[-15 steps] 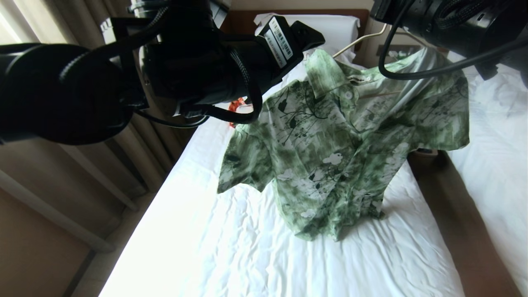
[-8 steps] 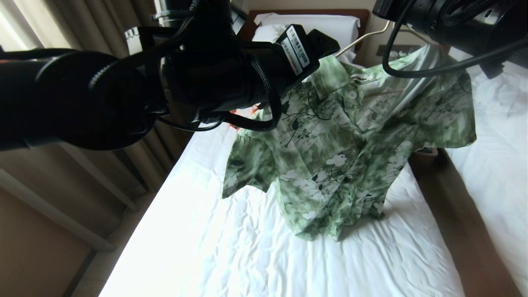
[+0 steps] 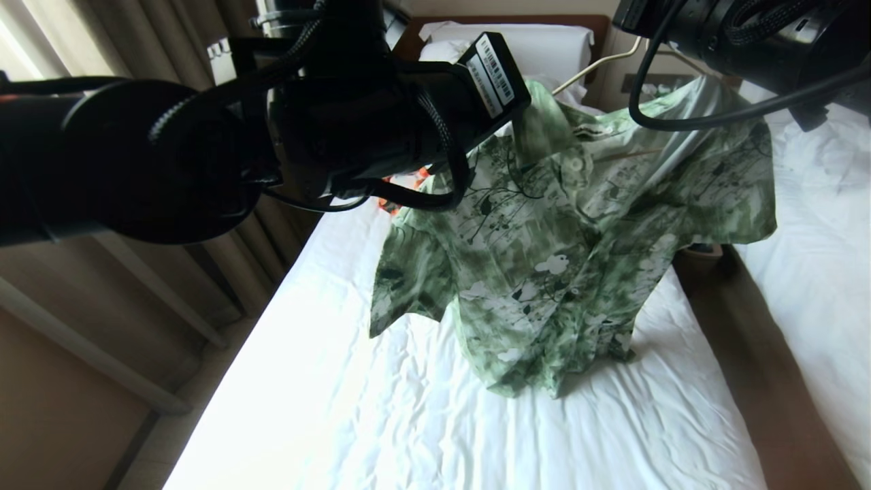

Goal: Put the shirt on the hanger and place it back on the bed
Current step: Take the clothes hanger out of the clothes

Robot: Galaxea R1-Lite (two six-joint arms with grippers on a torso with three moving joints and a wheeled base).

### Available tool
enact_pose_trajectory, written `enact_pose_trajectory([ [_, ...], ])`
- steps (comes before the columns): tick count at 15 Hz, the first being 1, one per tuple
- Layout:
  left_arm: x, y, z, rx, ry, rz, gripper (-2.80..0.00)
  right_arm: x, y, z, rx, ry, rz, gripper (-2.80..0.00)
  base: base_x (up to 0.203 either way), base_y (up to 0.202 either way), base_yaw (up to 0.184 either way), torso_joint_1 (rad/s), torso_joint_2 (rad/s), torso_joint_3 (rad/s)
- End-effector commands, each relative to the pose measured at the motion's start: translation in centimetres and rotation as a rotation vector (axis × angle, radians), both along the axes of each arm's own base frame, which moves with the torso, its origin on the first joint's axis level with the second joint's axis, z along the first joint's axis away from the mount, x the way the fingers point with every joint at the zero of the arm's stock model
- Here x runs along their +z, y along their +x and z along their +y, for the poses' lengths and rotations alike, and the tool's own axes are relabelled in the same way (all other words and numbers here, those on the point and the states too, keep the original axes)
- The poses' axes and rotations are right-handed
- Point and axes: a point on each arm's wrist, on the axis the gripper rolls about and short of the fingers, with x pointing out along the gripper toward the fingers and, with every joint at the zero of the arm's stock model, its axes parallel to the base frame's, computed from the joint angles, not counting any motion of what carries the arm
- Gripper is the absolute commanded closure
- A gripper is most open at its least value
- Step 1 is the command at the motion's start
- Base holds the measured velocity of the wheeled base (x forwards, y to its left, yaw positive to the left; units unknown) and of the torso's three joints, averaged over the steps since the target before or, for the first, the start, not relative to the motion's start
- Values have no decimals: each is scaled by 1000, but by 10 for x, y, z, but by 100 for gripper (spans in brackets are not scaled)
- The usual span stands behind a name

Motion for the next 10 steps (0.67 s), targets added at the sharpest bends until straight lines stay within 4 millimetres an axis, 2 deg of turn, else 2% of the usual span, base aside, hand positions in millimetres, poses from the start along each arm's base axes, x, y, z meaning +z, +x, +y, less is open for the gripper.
enact_pose_trajectory([
  [1, 0, 0, -1, -2, -2, -1, 0, -2, 1, 2, 3, -1, 4, 0, 0, 0, 0, 0, 0, 0],
  [5, 0, -5, 7, 6, 5, 8, 0, -6, 9, -2, -22, -6, 14, 0, 0, 0, 0, 0, 0, 0],
  [8, -1, -10, 31, 44, 15, 15, 0, -8, 22, -7, -56, 14, -36, 0, 0, 0, 0, 0, 0, 0],
  [10, -7, -5, 53, 100, 32, 32, 0, -9, 28, -11, -74, 11, -43, 0, 0, 0, 0, 0, 0, 0],
])
